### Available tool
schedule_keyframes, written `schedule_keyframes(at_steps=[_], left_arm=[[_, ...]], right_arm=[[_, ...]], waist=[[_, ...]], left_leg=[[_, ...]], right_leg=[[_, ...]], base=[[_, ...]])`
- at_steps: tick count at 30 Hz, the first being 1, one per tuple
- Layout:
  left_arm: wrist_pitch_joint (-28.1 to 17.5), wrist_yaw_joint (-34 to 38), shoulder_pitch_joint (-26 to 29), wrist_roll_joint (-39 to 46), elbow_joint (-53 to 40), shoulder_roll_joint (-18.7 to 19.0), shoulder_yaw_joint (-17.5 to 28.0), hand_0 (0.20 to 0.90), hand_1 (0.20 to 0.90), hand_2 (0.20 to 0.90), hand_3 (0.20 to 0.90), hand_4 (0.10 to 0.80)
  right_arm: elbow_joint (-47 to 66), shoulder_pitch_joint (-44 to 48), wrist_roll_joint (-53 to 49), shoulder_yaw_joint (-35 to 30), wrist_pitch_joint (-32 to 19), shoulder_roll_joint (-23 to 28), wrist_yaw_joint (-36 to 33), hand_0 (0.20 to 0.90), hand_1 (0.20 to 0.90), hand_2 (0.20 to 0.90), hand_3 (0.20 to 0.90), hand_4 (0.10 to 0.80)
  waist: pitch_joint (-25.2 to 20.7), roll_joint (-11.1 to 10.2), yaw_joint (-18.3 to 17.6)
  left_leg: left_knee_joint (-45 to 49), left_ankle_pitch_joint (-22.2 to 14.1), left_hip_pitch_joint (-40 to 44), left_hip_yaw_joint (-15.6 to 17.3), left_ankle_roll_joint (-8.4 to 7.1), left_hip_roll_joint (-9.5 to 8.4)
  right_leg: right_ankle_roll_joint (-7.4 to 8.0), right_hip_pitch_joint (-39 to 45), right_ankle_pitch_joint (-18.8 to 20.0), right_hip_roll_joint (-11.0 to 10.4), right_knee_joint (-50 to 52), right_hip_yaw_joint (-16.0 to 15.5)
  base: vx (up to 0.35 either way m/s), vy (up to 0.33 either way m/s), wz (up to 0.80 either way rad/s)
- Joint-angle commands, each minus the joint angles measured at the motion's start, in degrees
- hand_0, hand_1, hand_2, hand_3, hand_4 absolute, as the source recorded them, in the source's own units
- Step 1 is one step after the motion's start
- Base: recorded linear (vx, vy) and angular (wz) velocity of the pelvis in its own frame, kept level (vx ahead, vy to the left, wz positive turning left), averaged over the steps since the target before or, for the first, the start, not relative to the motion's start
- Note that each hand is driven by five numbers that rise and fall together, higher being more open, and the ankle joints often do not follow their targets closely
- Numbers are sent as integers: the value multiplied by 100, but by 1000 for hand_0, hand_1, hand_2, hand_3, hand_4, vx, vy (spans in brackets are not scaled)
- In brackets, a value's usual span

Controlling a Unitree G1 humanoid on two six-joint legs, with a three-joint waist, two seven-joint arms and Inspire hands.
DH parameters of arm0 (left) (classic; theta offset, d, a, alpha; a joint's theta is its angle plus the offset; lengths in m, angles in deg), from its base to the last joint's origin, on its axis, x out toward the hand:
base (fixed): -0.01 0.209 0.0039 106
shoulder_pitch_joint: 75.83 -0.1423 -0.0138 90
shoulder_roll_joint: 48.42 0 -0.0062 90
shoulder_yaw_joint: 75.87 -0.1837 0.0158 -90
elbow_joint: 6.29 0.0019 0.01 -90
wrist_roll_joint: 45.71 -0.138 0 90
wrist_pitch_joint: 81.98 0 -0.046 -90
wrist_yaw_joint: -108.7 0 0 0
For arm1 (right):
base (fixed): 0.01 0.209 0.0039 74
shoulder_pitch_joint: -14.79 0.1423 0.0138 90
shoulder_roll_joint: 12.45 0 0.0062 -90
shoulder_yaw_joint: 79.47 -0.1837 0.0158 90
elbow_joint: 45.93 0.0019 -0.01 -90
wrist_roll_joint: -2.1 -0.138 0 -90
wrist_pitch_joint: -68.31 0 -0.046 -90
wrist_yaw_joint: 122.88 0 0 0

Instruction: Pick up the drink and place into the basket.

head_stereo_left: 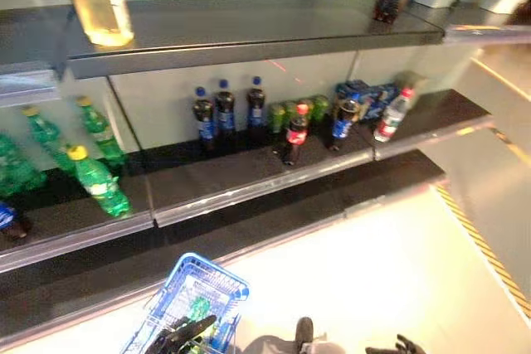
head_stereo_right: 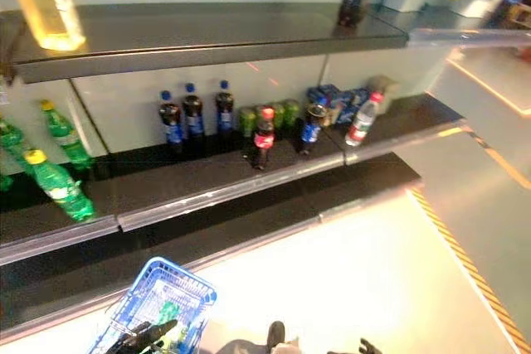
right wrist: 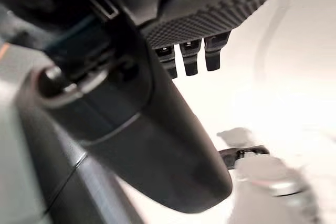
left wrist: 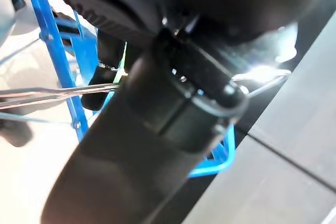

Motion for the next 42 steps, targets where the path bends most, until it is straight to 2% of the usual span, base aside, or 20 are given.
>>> schedule_keyframes(at_steps=[1, 4, 8, 12, 14, 15, 16, 17, 20, 22, 24, 26, 27, 28, 31, 35, 36, 38, 39, 42], left_arm=[[-638, -488, 234, -146, -326, 446, 113, 300, 300, 300, 200, 100], [-598, -454, 242, -189, -395, 452, 99, 300, 300, 300, 200, 100], [-506, -320, 318, -262, -474, 416, 51, 300, 300, 300, 200, 100], [-454, -497, 322, -391, -500, 320, 35, 300, 300, 300, 200, 100], [-445, -447, 311, -362, -599, 208, -45, 300, 300, 300, 200, 100], [-411, -428, 281, -287, -757, 131, -103, 300, 300, 300, 200, 100], [-393, -434, 266, -277, -849, 93, -130, 300, 300, 300, 200, 100], [-368, -438, 270, -269, -896, 64, -144, 300, 300, 300, 200, 100], [-358, -465, 226, -329, -933, -19, -87, 300, 300, 300, 200, 100], [-367, -483, 177, -317, -888, -11, -44, 300, 300, 300, 200, 100], [-392, -496, 154, -298, -794, -8, -6, 300, 300, 300, 200, 100], [-407, -513, 136, -311, -681, 2, -12, 300, 300, 300, 200, 100], [-404, -513, 141, -307, -643, 0, -26, 300, 300, 300, 200, 100], [-381, -488, 171, -323, -602, -3, -24, 300, 300, 300, 200, 100], [-403, -421, 172, -347, -377, -32, 90, 300, 300, 300, 200, 100], [-389, -481, 198, -395, -211, 94, 214, 300, 300, 300, 200, 100], [-398, -546, 239, -412, -151, 158, 208, 300, 300, 300, 200, 100], [-429, -599, 313, -465, -78, 243, 146, 300, 300, 300, 200, 100], [-434, -548, 367, -355, -94, 276, 70, 300, 300, 300, 200, 100], [-384, -485, 590, -132, -192, 372, -55, 300, 300, 300, 200, 100]], right_arm=[[116, 349, 13, 85, -499, 351, 116, 900, 900, 900, 900, 800], [138, 371, -12, 149, -556, 284, 186, 900, 900, 900, 900, 800], [302, 490, -90, 376, -528, 138, 171, 900, 900, 900, 900, 800], [496, 625, -188, 546, -493, 78, 186, 900, 900, 900, 900, 800], [656, 654, -186, 612, -416, 85, 113, 900, 900, 900, 900, 800], [800, 662, -181, 667, -381, 120, 59, 900, 900, 900, 900, 800], [820, 669, -178, 685, -426, 138, 48, 900, 900, 900, 900, 800], [809, 682, -161, 684, -461, 155, 54, 900, 900, 900, 900, 800], [743, 743, -86, 636, -563, 190, 90, 900, 900, 900, 900, 800], [720, 778, 14, 643, -601, 219, 119, 900, 900, 900, 900, 800], [697, 763, 111, 673, -594, 220, 137, 900, 900, 900, 900, 800], [655, 715, 174, 681, -602, 198, 108, 900, 900, 900, 900, 800], [627, 708, 220, 676, -587, 185, 95, 900, 900, 900, 900, 800], [583, 709, 273, 676, -571, 174, 78, 900, 900, 900, 900, 800], [477, 723, 560, 706, -358, 159, -7, 900, 900, 900, 900, 800], [393, 636, 759, 725, -381, 149, 81, 900, 900, 900, 900, 800], [395, 613, 661, 710, -363, 155, 33, 900, 900, 900, 900, 800], [375, 579, 546, 621, -320, 186, -23, 900, 900, 900, 900, 800], [358, 587, 525, 584, -292, 230, -22, 900, 900, 900, 900, 800], [269, 585, 495, 548, -429, 282, 76, 900, 900, 900, 900, 800]], waist=[[-6, 333, 39], [-103, 331, 64], [-180, 246, 101], [-188, 178, 75], [-116, 161, 101], [4, 131, 168], [61, 113, 190], [101, 113, 235], [147, 167, 379], [115, 325, 438], [75, 449, 456], [16, 522, 406], [-23, 531, 363], [-55, 518, 340], [-142, 453, 401], [-236, 299, 530], [-243, 286, 527], [-224, 348, 458], [-210, 416, 435], [-107, 366, 365]], left_leg=[[-13, -211, -235, -717, 26, -408], [-13, -219, -236, -634, 24, -343], [-13, -164, -245, -483, -80, -237], [134, 6, -245, -434, -303, 86], [830, 320, -621, -531, -487, 325], [1433, 687, -1007, -665, -619, 543], [1656, 715, -1163, -690, -615, 604], [1744, 669, -1283, -770, -580, 526], [1447, 309, -1351, -882, -407, 33], [782, 288, -1296, -680, -378, -322], [381, 472, -1327, -499, -377, -487], [101, 572, -1348, 24, -389, -609], [84, 593, -1351, 346, -350, -580], [72, 553, -1316, 456, -306, -597], [227, 396, -1299, 358, -197, -713], [53, 225, -1017, 131, 105, -891], [7, 179, -905, 55, 154, -901], [-13, 121, -796, -80, 213, -830], [-13, 180, -805, -114, 240, -688], [-13, 159, -684, -491, 175, -583]], right_leg=[[78, 533, 492, -159, -448, -108], [-29, 811, 70, 87, -647, -262], [-121, 1045, 88, 239, -1125, -337], [-380, 1116, -67, 540, -1195, -243], [-504, 1112, -101, 614, -1146, -223], [-596, 1149, -121, 631, -1132, -227], [-649, 1175, -139, 620, -1128, -257], [-665, 1198, -159, 612, -1116, -285], [-592, 1248, -189, 580, -1109, -367], [-518, 1321, -248, 693, -1155, -430], [-491, 1414, -324, 819, -1182, -393], [-420, 1661, -491, 898, -1202, -456], [-426, 1727, -530, 923, -1197, -540], [-422, 1798, -600, 945, -1186, -598], [-418, 1882, -677, 932, -951, -625], [-62, 1736, -367, 620, 101, -786], [107, 1472, -54, 452, 772, -817], [224, 939, 216, 213, 2052, -663], [120, 553, 358, 165, 2391, -638], [34, 375, 146, 45, 1872, -469]], base=[[-15, -172, -96], [18, -251, -97], [19, -355, -49], [43, -431, -9], [-16, -355, -10], [-56, -311, -11], [-63, -294, -4], [-31, -195, -2], [33, -95, 0], [123, -23, -17], [162, 12, -18], [245, 40, -20], [244, 61, -3], [182, 66, 28], [214, 77, 53], [189, 80, 21], [161, 150, 22], [102, 139, 48], [49, 49, 75], [82, -84, 77]])
